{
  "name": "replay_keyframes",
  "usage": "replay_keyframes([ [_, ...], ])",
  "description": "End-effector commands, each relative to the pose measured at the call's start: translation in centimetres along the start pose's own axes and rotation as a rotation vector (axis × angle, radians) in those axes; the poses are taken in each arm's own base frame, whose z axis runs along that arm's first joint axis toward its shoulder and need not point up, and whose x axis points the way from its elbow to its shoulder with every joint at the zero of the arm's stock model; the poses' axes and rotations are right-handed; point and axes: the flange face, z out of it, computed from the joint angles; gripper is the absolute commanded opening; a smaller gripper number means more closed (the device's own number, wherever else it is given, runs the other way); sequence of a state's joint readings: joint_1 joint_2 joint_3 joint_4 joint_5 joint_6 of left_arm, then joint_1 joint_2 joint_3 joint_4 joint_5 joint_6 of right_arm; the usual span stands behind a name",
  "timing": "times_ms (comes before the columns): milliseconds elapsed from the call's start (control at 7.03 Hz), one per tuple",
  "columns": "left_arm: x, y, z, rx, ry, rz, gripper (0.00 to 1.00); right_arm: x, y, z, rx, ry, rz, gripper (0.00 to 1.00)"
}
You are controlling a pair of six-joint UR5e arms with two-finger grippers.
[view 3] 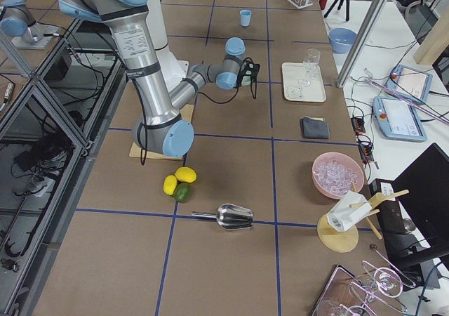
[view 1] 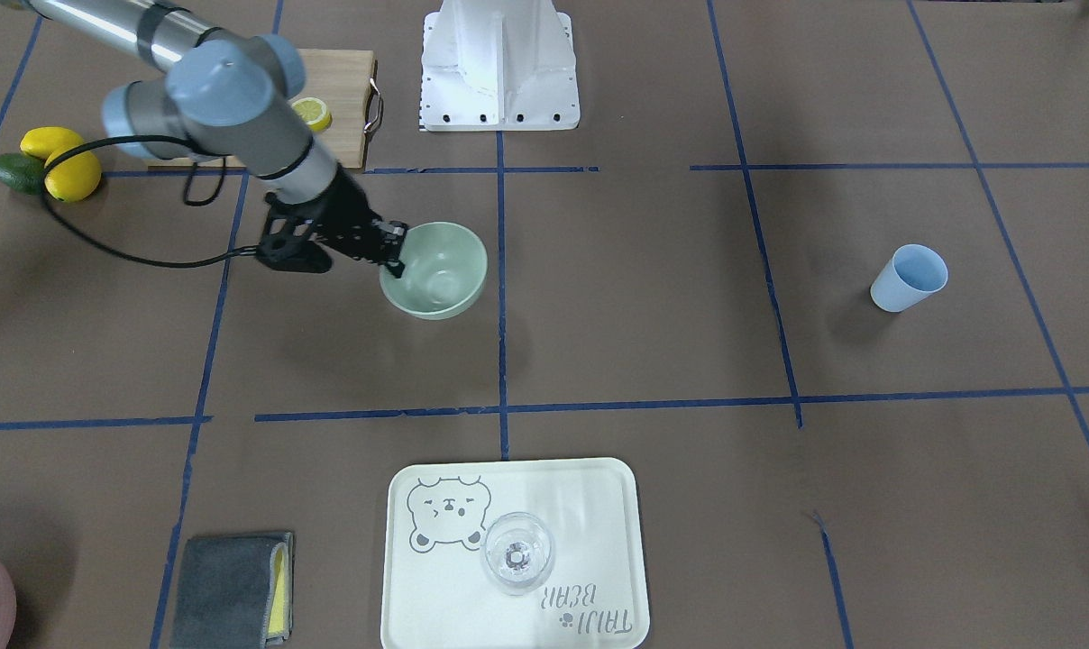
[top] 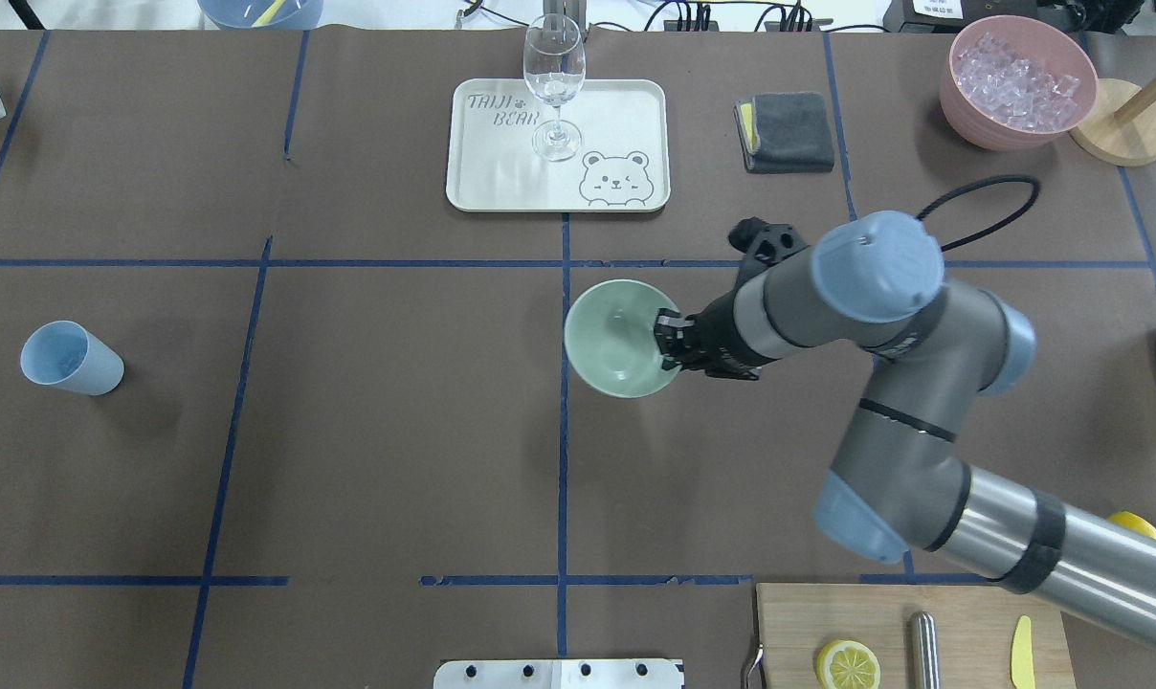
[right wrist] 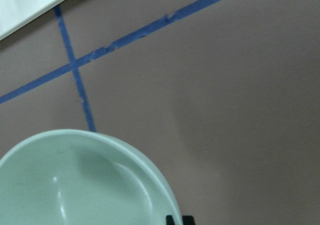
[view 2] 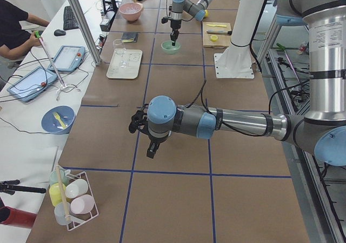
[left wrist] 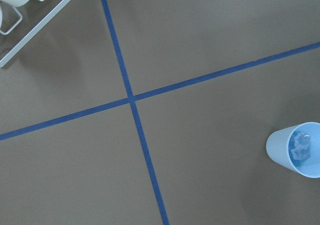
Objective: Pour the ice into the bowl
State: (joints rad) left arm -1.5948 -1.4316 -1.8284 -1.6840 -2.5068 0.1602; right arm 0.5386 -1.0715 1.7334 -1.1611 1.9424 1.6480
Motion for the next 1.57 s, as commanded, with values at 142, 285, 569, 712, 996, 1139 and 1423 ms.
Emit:
replay_keyframes([
  [142, 1.7, -0.8, -1.1, 0.057, 0.008, 0.081, 1.0, -9.3, 6.9, 5.5, 0.026, 0.042, 0.069, 0.0],
  [285, 1.7, -1.0, -1.1, 0.078, 0.002, 0.108, 1.0, -8.5, 7.2, 6.3, 0.022, 0.062, 0.061, 0.0],
  [569, 1.5, -0.9, -0.7, 0.071, 0.006, 0.105, 1.0, -7.4, 7.1, 7.1, 0.023, 0.084, 0.06, 0.0],
  [712, 1.5, -0.9, -0.7, 0.071, 0.006, 0.106, 1.0, -7.4, 7.0, 7.3, 0.023, 0.087, 0.061, 0.0],
  [996, 1.3, -0.9, -0.2, 0.071, 0.003, 0.113, 1.0, -7.1, 6.9, 7.6, 0.024, 0.094, 0.061, 0.99],
  [1139, 0.6, -0.9, 0.5, 0.09, 0.003, 0.085, 1.0, -7.7, 6.9, 6.8, 0.024, 0.077, 0.06, 1.0],
  [1423, 1.1, -1.1, 2.8, 0.154, 0.027, 0.051, 1.0, -7.8, 3.9, -0.9, 0.035, -0.03, 0.07, 1.0],
])
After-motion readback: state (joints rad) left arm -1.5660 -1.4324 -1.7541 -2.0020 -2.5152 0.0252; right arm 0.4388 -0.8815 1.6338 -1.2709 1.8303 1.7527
